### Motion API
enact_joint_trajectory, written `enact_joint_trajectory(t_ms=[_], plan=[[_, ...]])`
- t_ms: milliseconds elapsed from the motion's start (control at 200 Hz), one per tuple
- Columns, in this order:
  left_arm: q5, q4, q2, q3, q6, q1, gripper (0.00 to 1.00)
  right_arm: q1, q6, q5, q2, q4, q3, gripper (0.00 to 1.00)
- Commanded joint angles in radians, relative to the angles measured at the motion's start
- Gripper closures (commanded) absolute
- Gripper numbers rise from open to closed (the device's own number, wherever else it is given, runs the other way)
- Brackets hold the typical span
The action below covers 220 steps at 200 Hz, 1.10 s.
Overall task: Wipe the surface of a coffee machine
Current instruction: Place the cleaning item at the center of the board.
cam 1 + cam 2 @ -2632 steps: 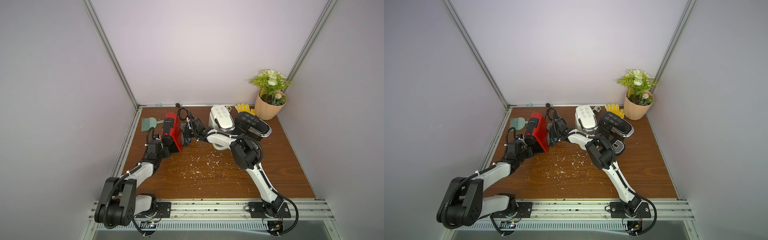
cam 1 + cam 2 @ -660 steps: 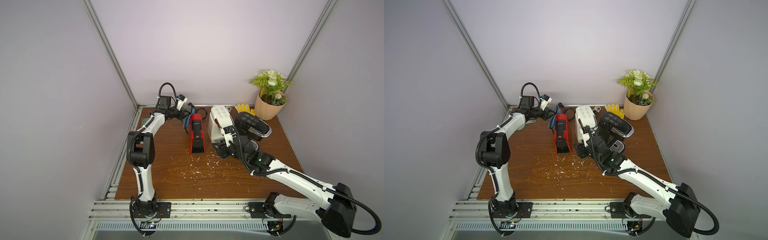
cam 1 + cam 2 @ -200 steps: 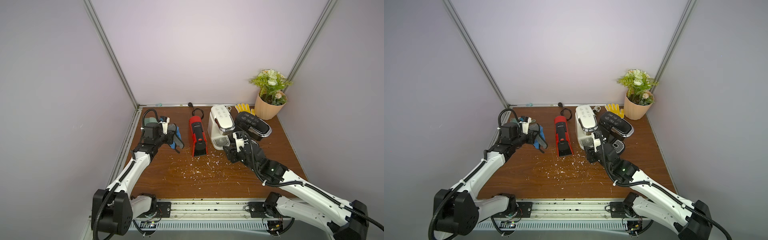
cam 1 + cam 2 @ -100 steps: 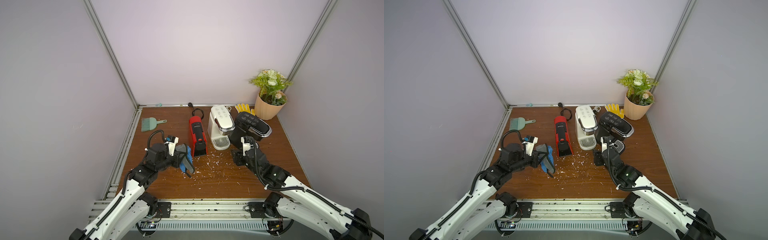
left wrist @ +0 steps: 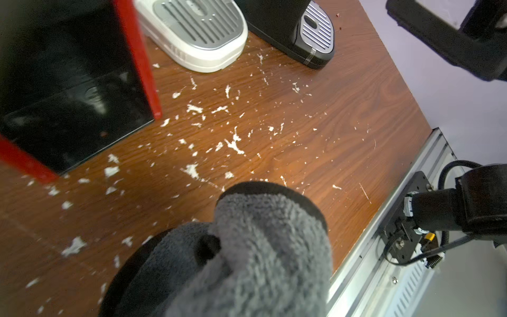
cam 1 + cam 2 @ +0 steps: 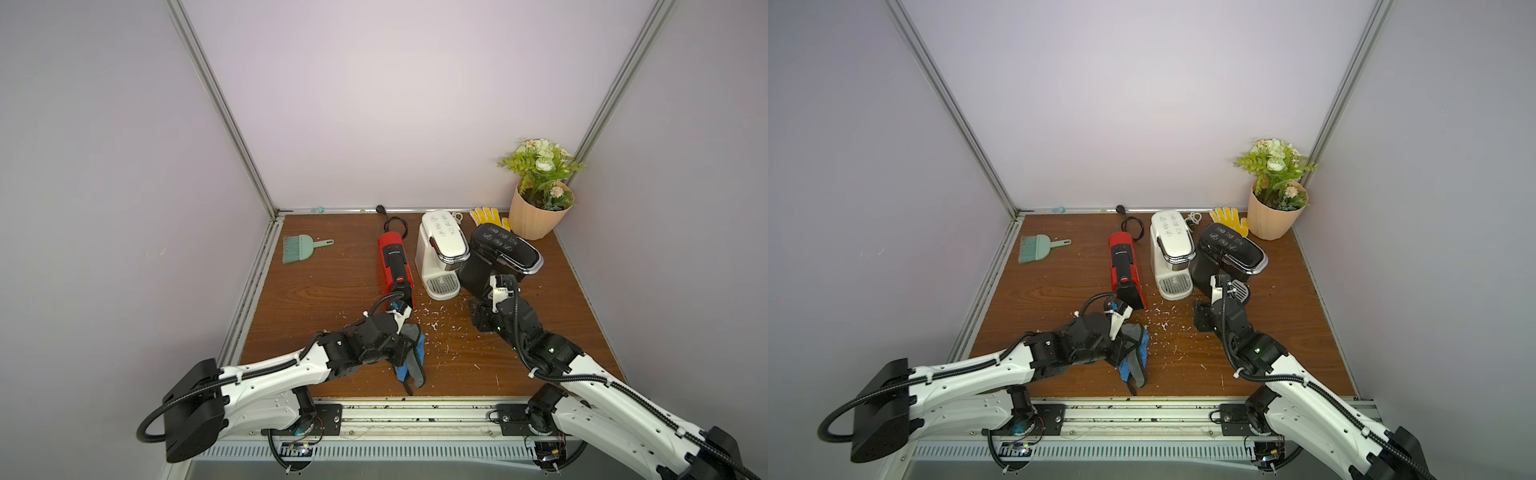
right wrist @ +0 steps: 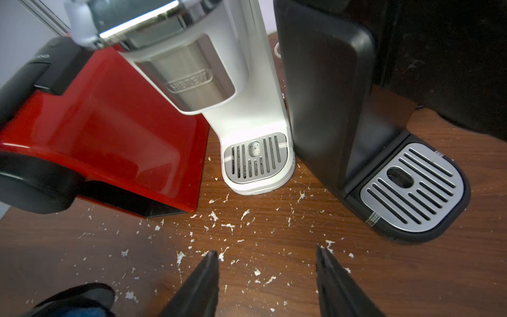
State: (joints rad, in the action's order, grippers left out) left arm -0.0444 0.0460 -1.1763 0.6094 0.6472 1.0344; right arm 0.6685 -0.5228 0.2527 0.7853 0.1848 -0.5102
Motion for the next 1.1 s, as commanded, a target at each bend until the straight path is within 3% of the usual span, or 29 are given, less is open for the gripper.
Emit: enact_joint_trajectory(t_ms=[0, 135, 245, 390, 420, 450, 485, 505, 721, 876, 956, 1096], plan=[[0.099, -0.132, -0.086, 0.086, 0.006, 0.025, 0.88, -0.012, -0.009, -0.020, -0.025, -0.020, 0.004, 0.41], [0.184, -0.116, -0.173, 0.167, -0.039, 0.025, 0.76, -0.017, -0.007, -0.036, -0.026, -0.025, 0.008, 0.41], [0.186, -0.116, -0.237, 0.223, -0.065, 0.026, 0.70, -0.021, -0.001, -0.037, -0.018, -0.027, 0.008, 0.41], [0.143, -0.114, -0.330, 0.284, -0.081, 0.026, 0.48, -0.025, 0.001, -0.043, -0.008, -0.037, 0.015, 0.41], [0.136, -0.111, -0.342, 0.297, -0.086, 0.026, 0.31, -0.027, 0.001, -0.045, -0.008, -0.038, 0.018, 0.41], [0.135, -0.105, -0.352, 0.307, -0.090, 0.027, 0.25, -0.027, 0.001, -0.046, -0.008, -0.036, 0.019, 0.41], [0.138, -0.097, -0.355, 0.315, -0.091, 0.027, 0.04, -0.028, 0.003, -0.044, -0.009, -0.033, 0.020, 0.41], [0.141, -0.091, -0.353, 0.321, -0.095, 0.027, 0.01, -0.027, 0.003, -0.041, -0.010, -0.031, 0.020, 0.41], [0.289, 0.019, -0.238, 0.297, -0.127, 0.027, 0.01, -0.038, 0.030, -0.011, -0.014, -0.012, 0.025, 0.41], [0.497, 0.121, -0.073, 0.193, -0.097, 0.019, 0.01, -0.041, 0.071, 0.105, 0.001, 0.057, -0.014, 0.40], [0.532, 0.148, 0.048, 0.114, -0.081, -0.037, 0.01, -0.044, 0.078, 0.203, -0.021, 0.095, -0.031, 0.37], [0.513, 0.111, 0.288, -0.038, -0.068, -0.213, 0.01, -0.075, 0.078, 0.318, -0.086, 0.111, -0.017, 0.36]])
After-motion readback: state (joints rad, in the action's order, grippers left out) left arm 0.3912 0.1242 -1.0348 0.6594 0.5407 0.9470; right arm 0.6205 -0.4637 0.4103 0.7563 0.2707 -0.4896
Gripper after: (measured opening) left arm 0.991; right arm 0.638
